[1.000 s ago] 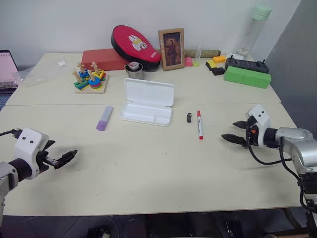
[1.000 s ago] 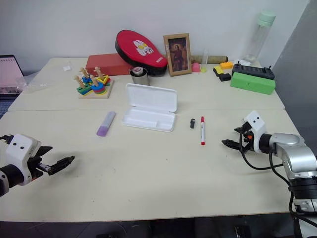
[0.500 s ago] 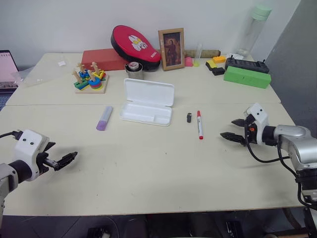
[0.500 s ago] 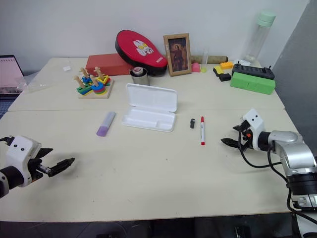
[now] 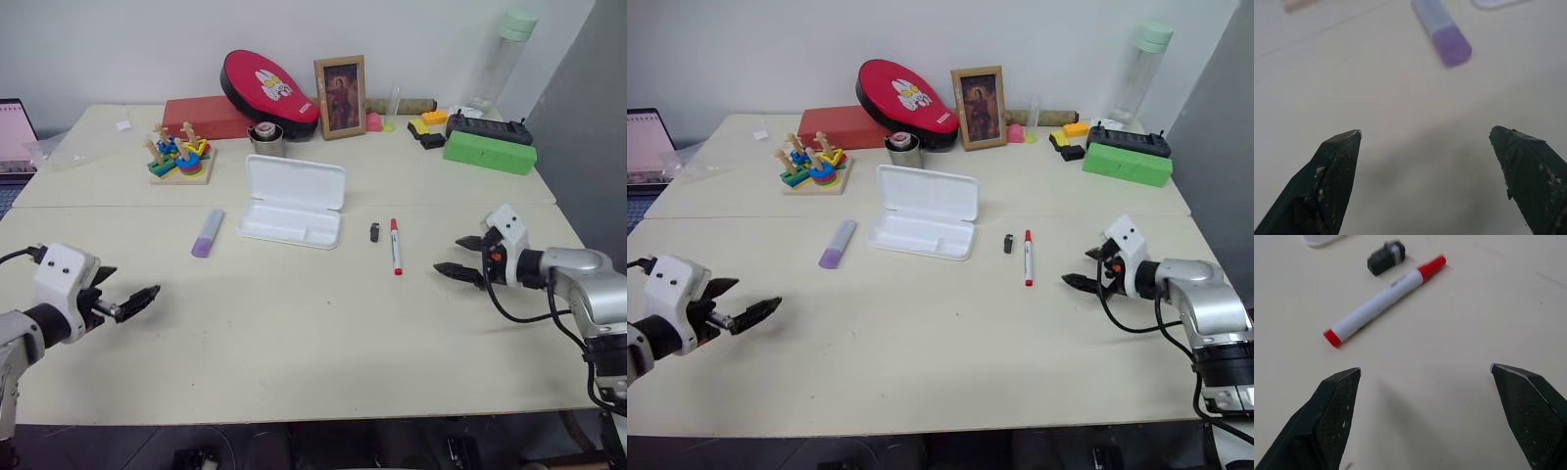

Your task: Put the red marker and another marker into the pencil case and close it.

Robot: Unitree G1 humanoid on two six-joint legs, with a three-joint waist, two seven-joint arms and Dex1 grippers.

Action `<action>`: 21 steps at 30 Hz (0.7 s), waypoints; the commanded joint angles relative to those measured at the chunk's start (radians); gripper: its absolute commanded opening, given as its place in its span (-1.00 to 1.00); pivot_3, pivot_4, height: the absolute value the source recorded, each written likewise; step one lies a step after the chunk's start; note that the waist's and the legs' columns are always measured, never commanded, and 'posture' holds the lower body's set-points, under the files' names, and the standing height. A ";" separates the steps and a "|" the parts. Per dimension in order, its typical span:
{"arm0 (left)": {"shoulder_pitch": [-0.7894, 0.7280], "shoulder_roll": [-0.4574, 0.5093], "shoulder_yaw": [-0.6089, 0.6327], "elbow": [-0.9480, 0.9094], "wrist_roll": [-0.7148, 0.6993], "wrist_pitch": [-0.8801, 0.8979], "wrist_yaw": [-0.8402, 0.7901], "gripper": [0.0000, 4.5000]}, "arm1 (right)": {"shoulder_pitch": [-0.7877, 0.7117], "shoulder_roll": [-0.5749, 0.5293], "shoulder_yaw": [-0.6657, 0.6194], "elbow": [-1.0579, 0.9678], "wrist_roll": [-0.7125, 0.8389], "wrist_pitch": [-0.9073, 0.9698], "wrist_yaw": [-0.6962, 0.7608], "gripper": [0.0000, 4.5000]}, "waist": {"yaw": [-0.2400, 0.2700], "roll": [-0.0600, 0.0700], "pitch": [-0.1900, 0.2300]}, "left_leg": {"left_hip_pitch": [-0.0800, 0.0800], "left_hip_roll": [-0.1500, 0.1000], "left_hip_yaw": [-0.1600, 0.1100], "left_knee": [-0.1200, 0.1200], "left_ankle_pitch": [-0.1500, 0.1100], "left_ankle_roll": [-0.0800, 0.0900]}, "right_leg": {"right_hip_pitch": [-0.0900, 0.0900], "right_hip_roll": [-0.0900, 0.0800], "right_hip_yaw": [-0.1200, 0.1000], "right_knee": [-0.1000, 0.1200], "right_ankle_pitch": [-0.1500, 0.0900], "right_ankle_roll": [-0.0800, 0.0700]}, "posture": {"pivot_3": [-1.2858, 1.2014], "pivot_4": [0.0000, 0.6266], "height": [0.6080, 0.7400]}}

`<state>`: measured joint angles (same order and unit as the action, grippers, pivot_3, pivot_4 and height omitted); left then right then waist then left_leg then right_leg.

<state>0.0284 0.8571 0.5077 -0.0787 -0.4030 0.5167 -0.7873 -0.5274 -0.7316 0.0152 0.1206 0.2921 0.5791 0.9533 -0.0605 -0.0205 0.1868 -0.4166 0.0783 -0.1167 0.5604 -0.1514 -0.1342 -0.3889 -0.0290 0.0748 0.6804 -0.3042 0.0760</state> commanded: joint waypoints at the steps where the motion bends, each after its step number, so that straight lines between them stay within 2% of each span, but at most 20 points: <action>1: -0.084 -0.042 -0.019 -0.062 -0.065 0.008 0.017 1.00 | -0.108 0.093 0.104 -0.069 -0.025 -0.014 -0.004 0.98 | -0.004 0.000 0.000 | 0.000 0.001 0.000 0.000 0.000 0.000 | 0.000 0.001 0.000 0.000 0.000 0.000 | 0.03 -0.52 1.00; 5: -0.163 -0.113 -0.118 -0.098 -0.065 -0.003 0.040 1.00 | -0.222 0.223 0.157 0.002 -0.046 -0.032 -0.038 0.98 | -0.004 0.000 0.000 | 0.000 0.001 -0.001 0.000 0.000 0.000 | 0.000 0.002 0.000 0.001 0.003 -0.004 | 0.03 -0.52 1.00; 9: -0.268 -0.223 -0.244 -0.126 -0.068 -0.009 0.071 1.00 | -0.313 0.358 0.204 0.152 -0.097 -0.080 -0.090 0.98 | 0.006 -0.001 0.000 | -0.001 0.001 -0.002 0.001 0.000 0.000 | 0.001 0.002 -0.001 0.001 0.003 -0.005 | 0.03 -0.52 1.00; 13: -0.330 -0.294 -0.321 -0.130 -0.060 -0.013 0.095 1.00 | -0.380 0.472 0.249 0.313 -0.148 -0.150 -0.109 0.98 | 0.007 -0.001 -0.001 | -0.001 0.001 -0.003 0.001 0.000 0.000 | 0.002 0.003 -0.002 0.001 0.004 -0.005 | 0.03 -0.52 1.00; 21: -0.370 -0.329 -0.367 -0.137 -0.056 -0.017 0.116 1.00 | -0.460 0.595 0.308 0.547 -0.235 -0.214 -0.098 0.98 | 0.000 -0.001 -0.001 | 0.000 0.001 -0.004 0.000 0.000 0.000 | 0.001 0.003 -0.002 0.002 0.004 -0.005 | 0.03 -0.52 1.00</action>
<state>-0.3245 0.5311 0.1369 -0.1792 -0.4586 0.5161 -0.6817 -0.9600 -0.1555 0.3131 0.6408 0.0813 0.3973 0.8505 -0.0607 -0.0214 0.1861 -0.4170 0.0795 -0.1209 0.5609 -0.1512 -0.1343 -0.3875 -0.0256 0.0731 0.6820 -0.3005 0.0709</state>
